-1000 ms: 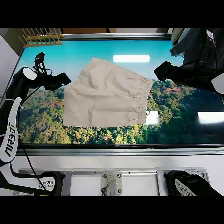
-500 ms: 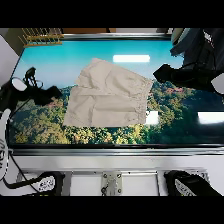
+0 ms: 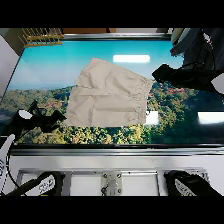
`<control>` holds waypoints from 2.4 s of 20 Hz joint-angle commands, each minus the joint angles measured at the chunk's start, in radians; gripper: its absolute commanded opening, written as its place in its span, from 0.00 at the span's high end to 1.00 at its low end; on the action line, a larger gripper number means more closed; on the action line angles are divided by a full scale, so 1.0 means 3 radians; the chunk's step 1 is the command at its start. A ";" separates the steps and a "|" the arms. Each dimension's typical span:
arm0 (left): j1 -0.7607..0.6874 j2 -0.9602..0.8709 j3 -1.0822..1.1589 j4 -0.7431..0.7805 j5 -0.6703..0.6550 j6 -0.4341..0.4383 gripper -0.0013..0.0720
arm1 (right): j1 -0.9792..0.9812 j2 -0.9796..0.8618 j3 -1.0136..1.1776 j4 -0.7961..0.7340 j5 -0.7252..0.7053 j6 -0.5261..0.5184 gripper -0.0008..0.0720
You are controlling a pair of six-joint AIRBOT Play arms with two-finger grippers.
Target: Fold the clothes and pants, and hang the long-sleeved shirts on hangers.
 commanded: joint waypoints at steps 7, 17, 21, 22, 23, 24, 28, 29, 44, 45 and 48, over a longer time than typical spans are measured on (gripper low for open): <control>-0.0437 -0.0462 0.0233 -0.0145 0.0223 -0.0029 0.14 | 0.0004 0.0003 -0.0001 0.0025 0.0000 0.0001 0.13; -0.0470 -0.0184 0.0427 -0.0108 0.0060 0.0111 0.98 | -0.0112 0.0013 -0.0104 -0.0272 0.0453 0.0053 0.13; -0.0470 0.0033 0.0426 -0.0109 -0.0248 0.0351 0.98 | -0.0352 -0.0001 -0.1114 -0.0450 0.0495 0.0727 0.13; -0.0472 0.0062 0.0426 -0.0111 -0.0272 0.0375 0.98 | -0.0380 -0.0025 -0.1417 -0.0430 0.0332 0.0979 0.12; -0.0470 0.0076 0.0426 -0.0111 -0.0277 0.0375 0.98 | -0.0378 -0.0058 -0.1722 -0.0387 0.0127 0.1211 0.12; -0.0470 0.0078 0.0426 -0.0111 -0.0277 0.0375 0.98 | -0.0371 -0.0097 -0.1977 -0.0239 -0.0113 0.1343 0.12; -0.0470 0.0076 0.0425 -0.0111 -0.0268 0.0374 0.98 | -0.0238 -0.0257 -0.2628 0.0820 -0.1165 0.1164 0.13; -0.0470 0.0076 0.0425 -0.0111 -0.0268 0.0375 0.97 | -0.0122 -0.0304 -0.2644 0.0922 -0.1324 0.1108 0.13; -0.0470 0.0076 0.0427 -0.0113 -0.0209 0.0371 0.98 | 0.0697 -0.0693 -0.2597 0.1124 -0.2649 0.0776 0.96; -0.0470 0.0078 0.0429 -0.0113 -0.0202 0.0371 0.98 | 0.0688 -0.0684 -0.2574 0.1124 -0.2644 0.0632 0.97; -0.0464 0.0164 0.0520 -0.0111 -0.0223 0.0370 0.98 | 0.0609 -0.0515 -0.2355 0.1074 -0.2478 0.0088 0.97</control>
